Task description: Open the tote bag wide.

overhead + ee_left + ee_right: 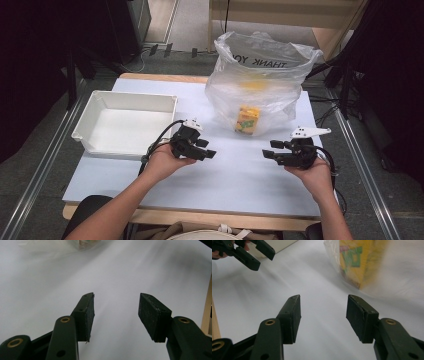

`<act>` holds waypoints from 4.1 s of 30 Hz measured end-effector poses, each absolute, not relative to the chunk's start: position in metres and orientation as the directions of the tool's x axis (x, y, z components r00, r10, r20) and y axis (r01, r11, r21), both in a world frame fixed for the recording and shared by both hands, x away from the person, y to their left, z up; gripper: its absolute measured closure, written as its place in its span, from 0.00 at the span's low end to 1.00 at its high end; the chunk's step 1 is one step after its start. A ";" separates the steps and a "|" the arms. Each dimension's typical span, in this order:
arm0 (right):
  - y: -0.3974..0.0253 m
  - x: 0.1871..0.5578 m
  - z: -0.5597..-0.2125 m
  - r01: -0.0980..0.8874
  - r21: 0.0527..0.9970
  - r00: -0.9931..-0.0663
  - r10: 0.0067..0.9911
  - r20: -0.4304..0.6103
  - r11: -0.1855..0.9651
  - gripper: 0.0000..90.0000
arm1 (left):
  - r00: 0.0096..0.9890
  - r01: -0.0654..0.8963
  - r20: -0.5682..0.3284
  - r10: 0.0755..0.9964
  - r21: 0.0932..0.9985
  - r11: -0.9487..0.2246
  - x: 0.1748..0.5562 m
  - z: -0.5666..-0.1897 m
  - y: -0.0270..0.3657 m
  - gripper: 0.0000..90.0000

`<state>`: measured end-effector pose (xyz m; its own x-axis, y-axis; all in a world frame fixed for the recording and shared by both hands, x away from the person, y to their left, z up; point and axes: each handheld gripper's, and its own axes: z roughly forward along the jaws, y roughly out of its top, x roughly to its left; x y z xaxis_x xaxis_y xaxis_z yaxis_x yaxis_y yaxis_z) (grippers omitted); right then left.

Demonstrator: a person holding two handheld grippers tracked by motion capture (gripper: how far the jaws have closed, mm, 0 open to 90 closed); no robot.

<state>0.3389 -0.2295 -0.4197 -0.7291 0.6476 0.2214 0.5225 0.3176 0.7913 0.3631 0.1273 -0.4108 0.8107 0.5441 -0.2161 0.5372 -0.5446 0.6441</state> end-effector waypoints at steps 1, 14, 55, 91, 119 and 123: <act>-0.230 0.339 -0.420 0.524 0.791 -0.729 0.648 0.223 0.317 0.52 | 0.809 0.540 -0.219 0.546 0.644 -0.542 0.363 -0.411 0.128 0.53; -0.260 0.351 -0.390 0.496 0.828 -0.715 0.664 0.218 0.262 0.65 | 0.789 0.532 -0.187 0.586 0.684 -0.499 0.384 -0.357 0.131 0.66; -0.297 0.503 -0.227 0.403 0.881 -0.655 0.750 0.089 0.247 1.00 | 0.616 0.517 -0.042 0.786 0.775 -0.363 0.518 -0.177 0.077 0.97; -0.249 0.557 -0.271 0.513 0.814 -0.635 0.759 0.146 0.272 1.00 | 0.560 0.625 -0.039 0.828 0.676 -0.391 0.569 -0.227 0.017 1.00; -0.215 0.559 -0.257 0.476 0.831 -0.662 0.740 0.123 0.288 1.00 | 0.609 0.611 -0.060 0.791 0.670 -0.420 0.542 -0.245 0.029 1.00; -0.197 0.575 -0.250 0.490 0.818 -0.654 0.748 0.117 0.300 1.00 | 0.609 0.614 -0.072 0.790 0.673 -0.412 0.542 -0.245 0.030 1.00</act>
<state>0.5752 -0.1971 -0.2503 -0.6538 0.7475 0.1169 0.4898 0.3004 0.8185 0.5417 0.0299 -0.2446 0.6087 0.7901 -0.0720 0.6144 -0.4119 0.6730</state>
